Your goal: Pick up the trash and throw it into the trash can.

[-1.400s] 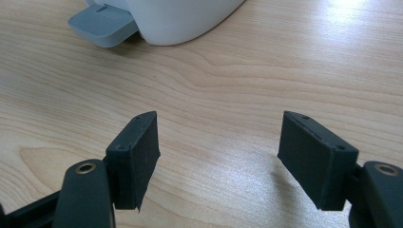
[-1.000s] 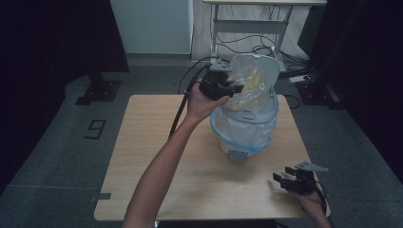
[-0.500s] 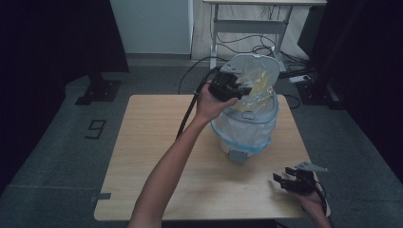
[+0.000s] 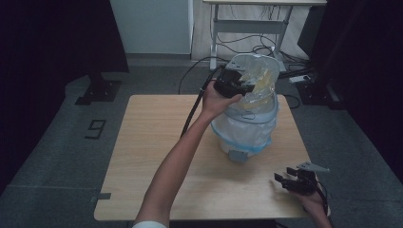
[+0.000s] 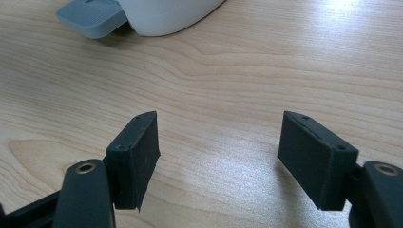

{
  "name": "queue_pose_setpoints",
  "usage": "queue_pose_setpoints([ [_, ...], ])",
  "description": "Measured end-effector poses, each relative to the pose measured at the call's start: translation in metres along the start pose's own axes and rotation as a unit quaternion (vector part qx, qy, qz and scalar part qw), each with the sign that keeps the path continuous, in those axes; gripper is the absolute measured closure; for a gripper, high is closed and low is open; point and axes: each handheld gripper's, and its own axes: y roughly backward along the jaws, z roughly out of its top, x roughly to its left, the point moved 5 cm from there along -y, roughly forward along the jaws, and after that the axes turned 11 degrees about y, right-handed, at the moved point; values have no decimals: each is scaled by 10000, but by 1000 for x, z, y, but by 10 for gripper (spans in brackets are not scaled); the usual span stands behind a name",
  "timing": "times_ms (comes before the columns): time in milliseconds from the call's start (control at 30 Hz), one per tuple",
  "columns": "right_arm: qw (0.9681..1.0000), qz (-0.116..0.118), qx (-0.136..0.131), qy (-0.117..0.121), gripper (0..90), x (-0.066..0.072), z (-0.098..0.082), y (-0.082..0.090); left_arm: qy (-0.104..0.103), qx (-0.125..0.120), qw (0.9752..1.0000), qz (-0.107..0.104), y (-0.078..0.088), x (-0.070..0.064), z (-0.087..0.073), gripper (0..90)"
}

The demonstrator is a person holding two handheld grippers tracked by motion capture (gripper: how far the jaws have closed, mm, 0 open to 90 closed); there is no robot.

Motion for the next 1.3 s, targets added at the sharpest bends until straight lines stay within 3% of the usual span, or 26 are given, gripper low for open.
queue_pose_setpoints([
  [167, 10000, -5, 11, 6, 294, 0, -1, 0, -26, -20, 10000, 23, -2, 2, -1, 729],
  [233, 10000, -4, 14, 9, 294, 1, -1, 0, -45, -32, 9998, 171, -3, 4, -2, 694],
  [267, 10000, -3, 14, 8, 294, 1, -1, 0, -43, -45, 9994, 329, -5, 5, -3, 636],
  [333, 10000, -1, 15, 3, 294, 1, -1, 0, -74, 206, 9978, 622, -12, 8, -8, 348],
  [400, 10000, 4, 18, 5, 294, 1, -1, 0, -195, 175, 9969, 742, -13, 7, -11, 259],
  [467, 10000, 2, 18, 8, 294, 1, -1, 0, -124, 141, 9977, 644, -12, 5, -11, 216],
  [600, 10000, -3, 14, 8, 294, 1, -1, 0, -89, 134, 9982, 576, -10, 3, -10, 207],
  [900, 10000, -9, 9, 3, 294, 1, -1, 1, 213, -7, 9997, 151, 15, 1, -13, 212],
  [1033, 10000, -8, -2, 4, 294, 2, 0, 2, 240, -40, 9996, 130, 27, 0, -18, 213],
  [1300, 10000, -13, -13, 17, 293, 3, 1, 2, 322, -237, 9990, 213, 69, 0, -39, 221],
])
